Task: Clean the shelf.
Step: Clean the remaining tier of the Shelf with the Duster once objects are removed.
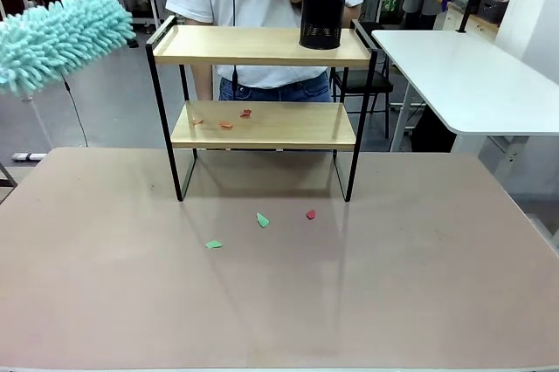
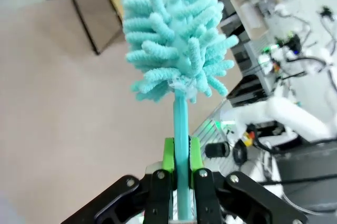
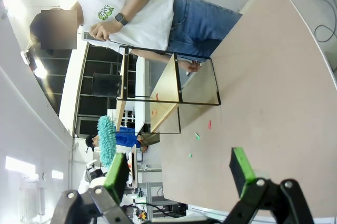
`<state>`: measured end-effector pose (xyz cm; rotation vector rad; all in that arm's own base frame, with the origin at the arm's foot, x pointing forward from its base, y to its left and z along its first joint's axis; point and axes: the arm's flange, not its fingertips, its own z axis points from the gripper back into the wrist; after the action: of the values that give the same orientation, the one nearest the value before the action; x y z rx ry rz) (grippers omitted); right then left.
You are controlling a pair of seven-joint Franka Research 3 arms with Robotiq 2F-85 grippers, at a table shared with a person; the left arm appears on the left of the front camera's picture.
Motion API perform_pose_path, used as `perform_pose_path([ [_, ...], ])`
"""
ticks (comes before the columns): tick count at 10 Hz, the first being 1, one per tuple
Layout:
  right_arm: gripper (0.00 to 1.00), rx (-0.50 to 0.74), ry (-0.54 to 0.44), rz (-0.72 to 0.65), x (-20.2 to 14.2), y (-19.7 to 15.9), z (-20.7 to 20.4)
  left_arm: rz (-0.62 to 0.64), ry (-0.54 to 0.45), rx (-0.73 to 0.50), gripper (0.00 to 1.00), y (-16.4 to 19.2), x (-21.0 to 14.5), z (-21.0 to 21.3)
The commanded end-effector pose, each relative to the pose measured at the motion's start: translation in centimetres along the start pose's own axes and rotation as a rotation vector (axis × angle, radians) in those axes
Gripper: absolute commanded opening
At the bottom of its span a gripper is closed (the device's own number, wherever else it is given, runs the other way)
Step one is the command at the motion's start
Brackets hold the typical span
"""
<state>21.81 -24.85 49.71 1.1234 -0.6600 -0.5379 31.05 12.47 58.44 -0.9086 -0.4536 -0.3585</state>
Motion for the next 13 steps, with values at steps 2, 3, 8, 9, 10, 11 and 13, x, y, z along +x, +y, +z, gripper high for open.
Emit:
perform_pose_path([
  [2, 1.00, 0.026, -0.008, 0.024, 0.2, 0.1, -0.2, -0.297, 0.057, -0.140, 0.12, -5.4, -4.3, -2.1],
  [3, 1.00, 0.026, -0.008, 0.024, 0.2, 0.1, -0.2, -0.393, 0.121, -0.167, 0.12, -7.0, -4.9, -3.0],
  [8, 1.00, 0.026, -0.008, 0.024, 0.2, 0.1, -0.2, -0.406, 0.495, -0.094, 0.12, -8.3, -3.8, -12.5],
  [9, 1.00, 0.026, -0.008, 0.024, 0.2, 0.1, -0.2, -0.394, 0.527, -0.081, 0.12, -8.1, -3.7, -14.2],
  [10, 1.00, 0.026, -0.008, 0.024, 0.2, 0.1, -0.2, -0.362, 0.533, -0.043, 0.12, -7.5, -3.6, -15.8],
  [11, 1.00, 0.026, -0.008, 0.024, 0.2, 0.1, -0.2, -0.327, 0.499, 0.014, 0.12, -6.8, -3.4, -16.9],
  [13, 1.00, 0.026, -0.008, 0.024, 0.2, 0.1, -0.2, -0.270, 0.447, 0.083, 0.12, -5.7, -2.9, -18.4],
])
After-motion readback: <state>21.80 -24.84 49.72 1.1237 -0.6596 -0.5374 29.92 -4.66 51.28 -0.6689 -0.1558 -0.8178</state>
